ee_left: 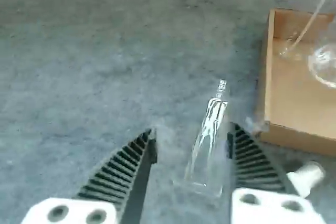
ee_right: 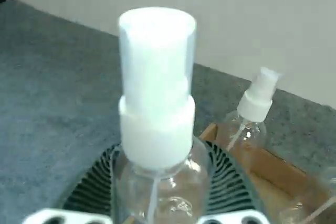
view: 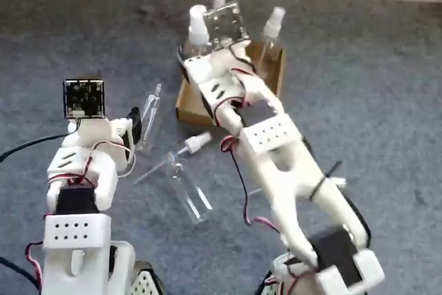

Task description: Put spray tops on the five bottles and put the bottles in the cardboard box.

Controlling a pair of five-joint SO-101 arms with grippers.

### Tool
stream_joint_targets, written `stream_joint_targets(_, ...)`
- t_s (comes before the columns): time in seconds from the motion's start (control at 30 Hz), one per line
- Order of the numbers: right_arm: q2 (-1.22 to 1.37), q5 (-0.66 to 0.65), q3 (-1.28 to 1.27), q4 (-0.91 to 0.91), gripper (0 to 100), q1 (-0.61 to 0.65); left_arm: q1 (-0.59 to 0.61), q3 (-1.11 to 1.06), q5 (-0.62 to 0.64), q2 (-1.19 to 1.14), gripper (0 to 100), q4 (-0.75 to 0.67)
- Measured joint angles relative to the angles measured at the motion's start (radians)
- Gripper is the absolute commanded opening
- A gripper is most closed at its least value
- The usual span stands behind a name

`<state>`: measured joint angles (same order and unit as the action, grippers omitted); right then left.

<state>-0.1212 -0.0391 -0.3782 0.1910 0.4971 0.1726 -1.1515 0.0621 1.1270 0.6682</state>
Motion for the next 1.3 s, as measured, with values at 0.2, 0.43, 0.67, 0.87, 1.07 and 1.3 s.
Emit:
stream_joint_targets(0.2,0.175,0.0,0.0,-0.164,0.3,-0.061,0.0,-0.051,0.006,0.0,16,-0.066)
stream_joint_targets(0.43,0.307,0.0,0.0,-0.308,0.3,-0.077,0.0,-0.063,0.006,-0.002,16,-0.104)
stream_joint_targets(0.67,0.407,0.0,0.0,-0.391,0.3,-0.077,0.0,-0.063,0.006,-0.002,16,-0.104)
stream_joint_targets(0.87,0.436,0.0,0.0,-0.42,0.3,-0.077,0.0,-0.063,0.006,-0.002,16,-0.104)
stream_joint_targets(1.07,0.474,-0.002,0.02,-0.428,0.3,-0.074,0.0,-0.063,0.006,-0.002,16,-0.104)
stream_joint_targets(1.3,0.5,0.0,0.048,-0.434,0.3,-0.074,0.0,-0.063,0.006,-0.002,16,-0.104)
